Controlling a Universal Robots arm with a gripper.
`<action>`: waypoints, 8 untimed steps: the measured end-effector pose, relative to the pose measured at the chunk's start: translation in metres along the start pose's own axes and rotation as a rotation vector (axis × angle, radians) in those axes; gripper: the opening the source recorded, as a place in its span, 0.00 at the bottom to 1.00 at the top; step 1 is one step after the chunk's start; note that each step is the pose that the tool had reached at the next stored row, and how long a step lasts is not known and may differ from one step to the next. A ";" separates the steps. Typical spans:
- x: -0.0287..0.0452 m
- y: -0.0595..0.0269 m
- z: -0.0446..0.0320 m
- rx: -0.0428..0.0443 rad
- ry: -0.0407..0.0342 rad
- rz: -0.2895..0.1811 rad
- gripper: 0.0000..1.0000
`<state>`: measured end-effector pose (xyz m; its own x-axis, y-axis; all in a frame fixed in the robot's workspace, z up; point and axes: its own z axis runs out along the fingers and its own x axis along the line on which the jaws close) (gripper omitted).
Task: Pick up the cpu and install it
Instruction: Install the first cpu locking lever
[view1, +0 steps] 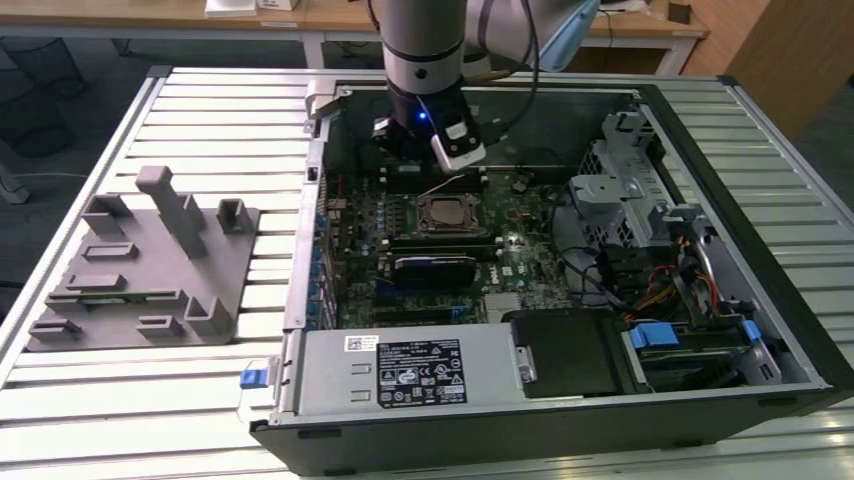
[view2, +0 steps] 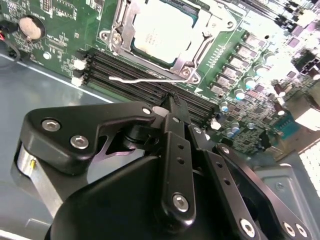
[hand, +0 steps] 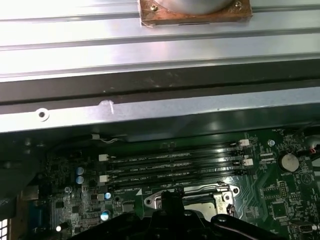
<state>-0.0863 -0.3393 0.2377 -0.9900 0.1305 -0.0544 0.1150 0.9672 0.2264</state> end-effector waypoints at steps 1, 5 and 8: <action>-0.0001 -0.0002 0.0009 -0.0002 -0.0022 0.005 0.11; -0.0010 -0.0009 0.0045 -0.0076 -0.0070 0.024 0.11; -0.0027 -0.0012 0.0068 -0.0148 -0.0101 0.032 0.11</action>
<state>-0.0832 -0.3393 0.2309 -0.9850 0.1631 -0.0568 0.1449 0.9593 0.2425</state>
